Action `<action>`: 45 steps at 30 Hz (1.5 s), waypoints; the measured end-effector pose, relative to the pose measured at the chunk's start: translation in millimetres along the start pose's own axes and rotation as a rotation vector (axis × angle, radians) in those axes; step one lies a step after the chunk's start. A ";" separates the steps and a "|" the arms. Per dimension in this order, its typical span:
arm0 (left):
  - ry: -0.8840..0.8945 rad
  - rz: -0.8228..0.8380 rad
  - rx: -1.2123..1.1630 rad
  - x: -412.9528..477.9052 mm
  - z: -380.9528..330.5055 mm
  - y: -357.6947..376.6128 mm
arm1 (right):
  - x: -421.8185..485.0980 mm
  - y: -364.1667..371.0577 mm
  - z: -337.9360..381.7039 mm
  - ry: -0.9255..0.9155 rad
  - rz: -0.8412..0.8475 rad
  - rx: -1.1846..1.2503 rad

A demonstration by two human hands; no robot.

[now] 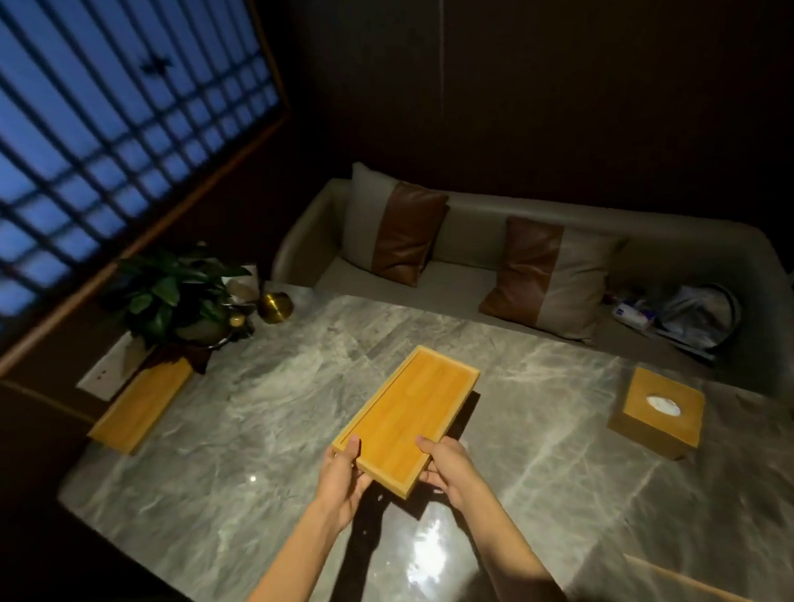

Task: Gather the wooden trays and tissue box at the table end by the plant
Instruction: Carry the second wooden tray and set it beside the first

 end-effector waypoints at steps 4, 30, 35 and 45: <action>0.116 -0.059 0.033 5.9 -57.9 -29.6 | -14.7 66.2 20.5 -0.125 0.030 -0.036; 0.848 0.005 1.370 -49.0 -325.8 -44.5 | -56.1 257.2 155.2 -0.529 -0.096 -1.479; 0.733 -0.264 0.918 -15.3 -290.5 -140.5 | 9.5 256.0 131.4 -0.277 -0.169 -1.041; 0.097 -0.226 0.521 119.6 -276.5 -313.3 | 121.3 366.8 87.3 0.107 -0.256 -0.710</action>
Point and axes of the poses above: each hand's wrist, its own x-axis towards the middle knuckle, its own y-axis out of the palm, z = x × y, the point moved 7 cm from there along x, towards the middle knuckle, and after that the axes turned 12 degrees about -x, right-handed, at the moved point
